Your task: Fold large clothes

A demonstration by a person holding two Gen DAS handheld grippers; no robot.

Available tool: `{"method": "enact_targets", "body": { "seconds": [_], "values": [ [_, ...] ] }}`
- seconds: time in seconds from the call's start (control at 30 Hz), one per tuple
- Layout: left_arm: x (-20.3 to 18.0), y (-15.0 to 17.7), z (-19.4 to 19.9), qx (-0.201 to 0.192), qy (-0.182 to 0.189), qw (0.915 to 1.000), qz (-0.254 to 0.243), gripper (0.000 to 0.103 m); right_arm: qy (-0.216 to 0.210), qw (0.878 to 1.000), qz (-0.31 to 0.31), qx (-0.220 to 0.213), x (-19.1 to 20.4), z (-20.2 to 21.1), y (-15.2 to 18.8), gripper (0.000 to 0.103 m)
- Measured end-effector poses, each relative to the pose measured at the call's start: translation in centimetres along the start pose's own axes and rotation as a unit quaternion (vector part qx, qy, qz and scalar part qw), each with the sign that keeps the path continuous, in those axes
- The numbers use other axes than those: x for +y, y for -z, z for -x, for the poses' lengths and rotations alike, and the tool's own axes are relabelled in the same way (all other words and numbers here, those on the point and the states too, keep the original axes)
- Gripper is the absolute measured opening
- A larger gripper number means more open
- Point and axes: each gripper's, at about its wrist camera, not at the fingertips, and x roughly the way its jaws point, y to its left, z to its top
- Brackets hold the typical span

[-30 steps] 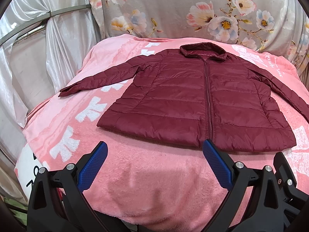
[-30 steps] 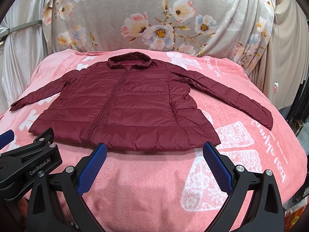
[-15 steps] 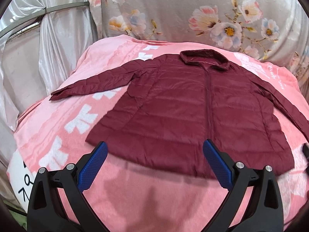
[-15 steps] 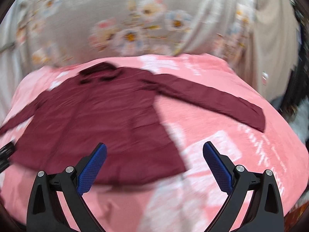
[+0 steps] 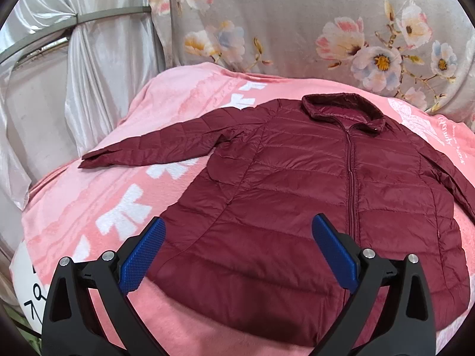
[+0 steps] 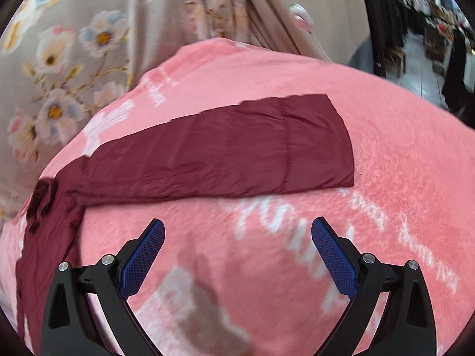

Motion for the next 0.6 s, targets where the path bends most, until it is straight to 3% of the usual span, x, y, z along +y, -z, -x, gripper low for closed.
{"method": "enact_targets", "body": {
  "seconds": [0.1,0.2,0.27,0.33,0.47,0.53,0.6],
  "values": [
    [-0.3,-0.7,-1.4,0.014,0.002,0.9999,0.002,0.097,-0.012,0.999,-0.040,0.000,-1.6,-1.1,-1.0,0.084],
    [-0.6,-1.3,-2.8,0.020,-0.007,0.9998,0.005,0.098,-0.010,0.998,-0.061,-0.020,-1.8,-2.2,-2.7,0.064],
    [-0.6,-1.7,-3.5,0.018,-0.009,0.9998,0.006,0.098,-0.009,0.998,-0.063,-0.025,-1.3,-3.1,-3.9,0.030],
    [-0.6,-2.1,-4.3,0.017,-0.014,0.9997,0.003,0.098,-0.010,0.998,-0.060,-0.036,0.0,-3.9,-5.4,0.015],
    [-0.2,-3.3,-5.9,0.016,-0.024,0.9996,0.005,0.098,-0.039,0.996,-0.013,-0.084,5.6,-2.8,-7.8,0.007],
    [0.2,-3.9,-6.7,0.014,-0.031,0.9994,0.006,0.098,-0.080,0.991,0.032,-0.106,10.4,-1.2,-8.1,0.007],
    [0.7,-4.5,-7.5,0.012,-0.036,0.9992,0.009,0.098,-0.139,0.977,0.103,-0.122,17.0,0.9,-7.1,0.007]
  ]
}}
